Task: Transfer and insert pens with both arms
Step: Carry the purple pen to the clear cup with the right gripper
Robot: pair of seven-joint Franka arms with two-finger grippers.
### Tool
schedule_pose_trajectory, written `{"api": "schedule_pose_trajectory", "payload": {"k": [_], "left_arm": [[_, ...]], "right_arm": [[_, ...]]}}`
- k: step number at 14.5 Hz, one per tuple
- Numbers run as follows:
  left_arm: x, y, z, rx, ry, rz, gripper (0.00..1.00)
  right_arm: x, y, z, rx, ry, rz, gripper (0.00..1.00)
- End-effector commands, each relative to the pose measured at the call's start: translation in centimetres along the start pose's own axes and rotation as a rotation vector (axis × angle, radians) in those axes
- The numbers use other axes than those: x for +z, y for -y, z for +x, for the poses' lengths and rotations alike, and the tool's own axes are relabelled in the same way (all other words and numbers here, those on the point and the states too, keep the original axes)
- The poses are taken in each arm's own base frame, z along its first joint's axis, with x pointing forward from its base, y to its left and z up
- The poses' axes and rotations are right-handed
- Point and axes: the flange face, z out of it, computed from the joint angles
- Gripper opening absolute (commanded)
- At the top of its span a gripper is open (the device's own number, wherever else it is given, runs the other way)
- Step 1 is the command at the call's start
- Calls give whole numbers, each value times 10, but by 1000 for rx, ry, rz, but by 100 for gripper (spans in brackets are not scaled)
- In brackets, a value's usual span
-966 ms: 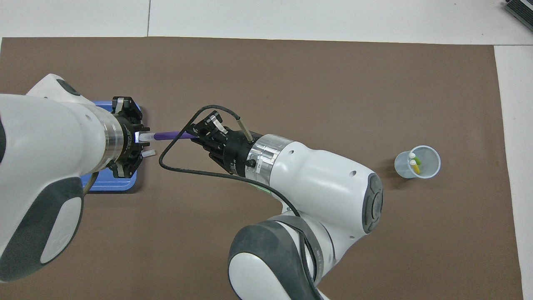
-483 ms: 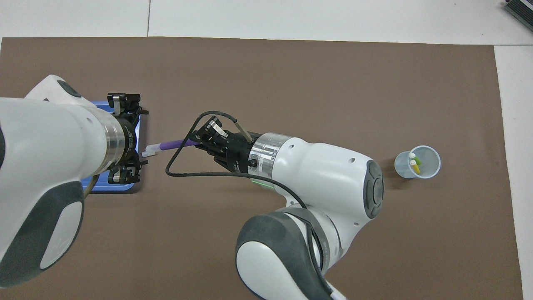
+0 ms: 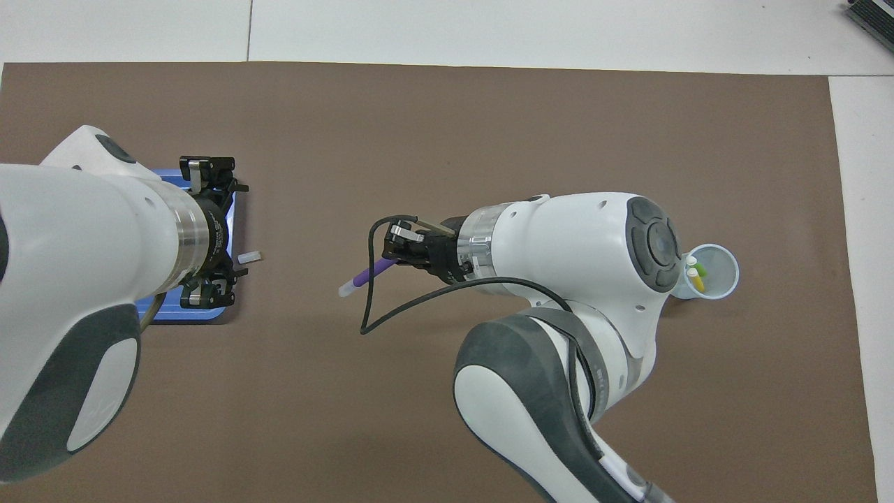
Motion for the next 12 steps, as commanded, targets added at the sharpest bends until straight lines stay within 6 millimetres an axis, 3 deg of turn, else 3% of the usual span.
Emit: {"api": "schedule_pose_trajectory", "payload": {"k": [1, 6, 10, 12], "left_arm": [[-4, 6, 7, 113, -17, -9, 100], [0, 0, 42, 465, 29, 14, 100], [7, 3, 81, 831, 109, 78, 100], [7, 5, 100, 975, 119, 90, 100]], "right_arm": [[-18, -29, 5, -217, 44, -134, 0], [-49, -75, 19, -513, 145, -401, 0], [-101, -124, 41, -798, 280, -567, 0], [-129, -140, 47, -935, 338, -657, 0]]}}
